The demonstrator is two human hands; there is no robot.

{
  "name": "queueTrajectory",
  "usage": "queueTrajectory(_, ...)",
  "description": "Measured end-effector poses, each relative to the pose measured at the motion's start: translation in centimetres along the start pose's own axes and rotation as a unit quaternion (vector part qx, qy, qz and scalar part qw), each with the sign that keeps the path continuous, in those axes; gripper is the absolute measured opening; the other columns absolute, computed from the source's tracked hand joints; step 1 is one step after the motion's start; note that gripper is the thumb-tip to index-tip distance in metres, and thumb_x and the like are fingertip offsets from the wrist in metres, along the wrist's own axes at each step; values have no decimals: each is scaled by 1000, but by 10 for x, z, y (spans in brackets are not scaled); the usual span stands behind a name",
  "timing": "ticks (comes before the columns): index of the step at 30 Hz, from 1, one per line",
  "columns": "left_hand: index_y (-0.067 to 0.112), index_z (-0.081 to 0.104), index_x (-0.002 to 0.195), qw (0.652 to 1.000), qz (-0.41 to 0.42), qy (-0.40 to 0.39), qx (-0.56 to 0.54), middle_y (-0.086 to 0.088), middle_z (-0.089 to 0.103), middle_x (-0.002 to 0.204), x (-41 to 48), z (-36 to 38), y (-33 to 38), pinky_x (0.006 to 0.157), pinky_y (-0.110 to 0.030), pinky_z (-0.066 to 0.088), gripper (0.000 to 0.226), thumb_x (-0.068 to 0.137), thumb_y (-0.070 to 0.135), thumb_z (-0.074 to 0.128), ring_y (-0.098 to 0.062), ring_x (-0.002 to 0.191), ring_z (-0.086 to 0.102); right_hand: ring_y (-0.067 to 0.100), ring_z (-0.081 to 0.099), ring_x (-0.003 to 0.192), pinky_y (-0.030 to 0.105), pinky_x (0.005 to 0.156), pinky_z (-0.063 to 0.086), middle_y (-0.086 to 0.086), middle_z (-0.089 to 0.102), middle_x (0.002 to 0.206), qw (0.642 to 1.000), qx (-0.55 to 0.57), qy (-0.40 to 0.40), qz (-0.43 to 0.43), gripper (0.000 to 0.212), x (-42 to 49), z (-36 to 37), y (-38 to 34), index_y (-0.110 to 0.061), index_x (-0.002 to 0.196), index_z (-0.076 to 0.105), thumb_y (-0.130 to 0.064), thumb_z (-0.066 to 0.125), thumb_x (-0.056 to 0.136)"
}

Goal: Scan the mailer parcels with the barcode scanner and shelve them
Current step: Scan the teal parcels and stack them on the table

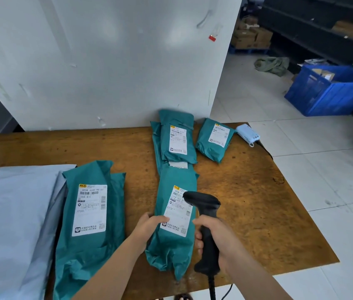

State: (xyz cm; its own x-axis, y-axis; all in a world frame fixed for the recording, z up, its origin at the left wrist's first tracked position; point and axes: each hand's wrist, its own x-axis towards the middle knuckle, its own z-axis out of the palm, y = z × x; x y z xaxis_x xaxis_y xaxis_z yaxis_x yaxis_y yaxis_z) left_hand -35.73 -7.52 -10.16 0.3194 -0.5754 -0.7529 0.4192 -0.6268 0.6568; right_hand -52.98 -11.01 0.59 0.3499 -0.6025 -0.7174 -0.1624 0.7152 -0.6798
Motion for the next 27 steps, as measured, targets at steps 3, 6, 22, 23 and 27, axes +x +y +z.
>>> queueTrajectory(3, 7, 44, 120, 1000, -3, -5, -3, -14, 67, 104, 0, -1, -1, 67, -33, 52, 52, 76, 10, 73, -27, 92, 65, 16, 42, 39, 24, 43, 37, 6, 48, 53, 1000, -2, -1, 0, 11, 0, 0, -1, -3, 86, 59, -13, 62, 83)
queueTrajectory(6, 9, 45, 120, 1000, -4, -11, -6, -12, 67, 105, 0, -1, -1, 71, -35, 52, 53, 75, 11, 75, -27, 94, 65, 16, 42, 39, 24, 43, 36, 6, 48, 53, 1000, -5, 2, 0, 11, 0, 1, -1, -3, 83, 57, -12, 62, 83)
queueTrajectory(22, 10, 58, 110, 998, 58, -13, -19, -11, 70, 107, -35, -29, 24, 87, -41, 55, 78, 41, 30, 87, -28, 96, 68, 17, 40, 37, 24, 43, 35, 6, 47, 48, 1000, 9, 25, -8, 16, 4, 2, -13, -5, 76, 50, -10, 63, 85)
queueTrajectory(23, 11, 59, 107, 997, 74, -5, -22, -11, 71, 105, -46, -40, 30, 87, -42, 55, 79, 36, 32, 85, -28, 95, 69, 17, 41, 37, 25, 43, 35, 6, 47, 48, 1000, 7, 26, -2, 16, 6, 3, -14, -6, 79, 49, -11, 64, 84)
queueTrajectory(27, 16, 61, 95, 990, 120, 50, -49, -12, 76, 89, -99, -99, 52, 83, -43, 55, 57, 44, 21, 84, -32, 84, 70, 18, 43, 37, 25, 44, 37, 6, 48, 49, 999, -7, 11, 31, 19, 15, 7, -13, -6, 81, 50, -15, 65, 84)
